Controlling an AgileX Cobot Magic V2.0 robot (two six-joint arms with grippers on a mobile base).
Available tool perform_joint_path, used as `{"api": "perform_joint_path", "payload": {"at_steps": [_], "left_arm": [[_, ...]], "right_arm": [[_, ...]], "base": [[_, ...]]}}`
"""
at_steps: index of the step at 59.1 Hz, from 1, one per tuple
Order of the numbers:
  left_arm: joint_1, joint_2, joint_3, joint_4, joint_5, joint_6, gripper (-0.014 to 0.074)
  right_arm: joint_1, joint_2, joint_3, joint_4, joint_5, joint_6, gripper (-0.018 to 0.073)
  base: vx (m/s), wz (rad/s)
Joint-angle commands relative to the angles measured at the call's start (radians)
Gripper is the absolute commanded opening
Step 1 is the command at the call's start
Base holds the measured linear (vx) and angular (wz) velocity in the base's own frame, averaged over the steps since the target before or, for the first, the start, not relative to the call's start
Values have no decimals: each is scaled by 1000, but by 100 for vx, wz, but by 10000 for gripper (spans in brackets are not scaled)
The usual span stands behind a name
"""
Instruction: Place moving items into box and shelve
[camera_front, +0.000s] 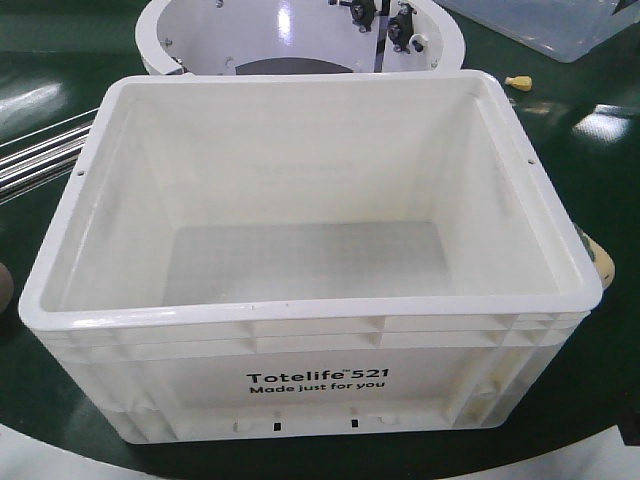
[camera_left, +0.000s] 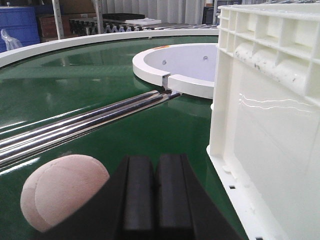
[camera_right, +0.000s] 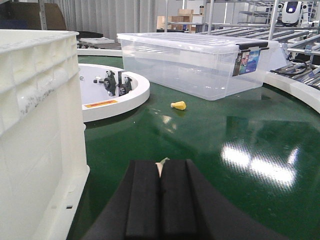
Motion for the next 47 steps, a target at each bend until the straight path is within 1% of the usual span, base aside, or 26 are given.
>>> {"api": "perform_joint_path", "payload": {"at_steps": [1,47], "left_arm": [[-4,-15,15,-9,-94,-2,-6],[-4,-15,15,-11,-95,-4,-6]], "right_arm": [[0,-14,2,-14,-87,-8,-9],[0,-14,1,-14,-93,-8,-9]], "base": [[0,0],[0,0]]}}
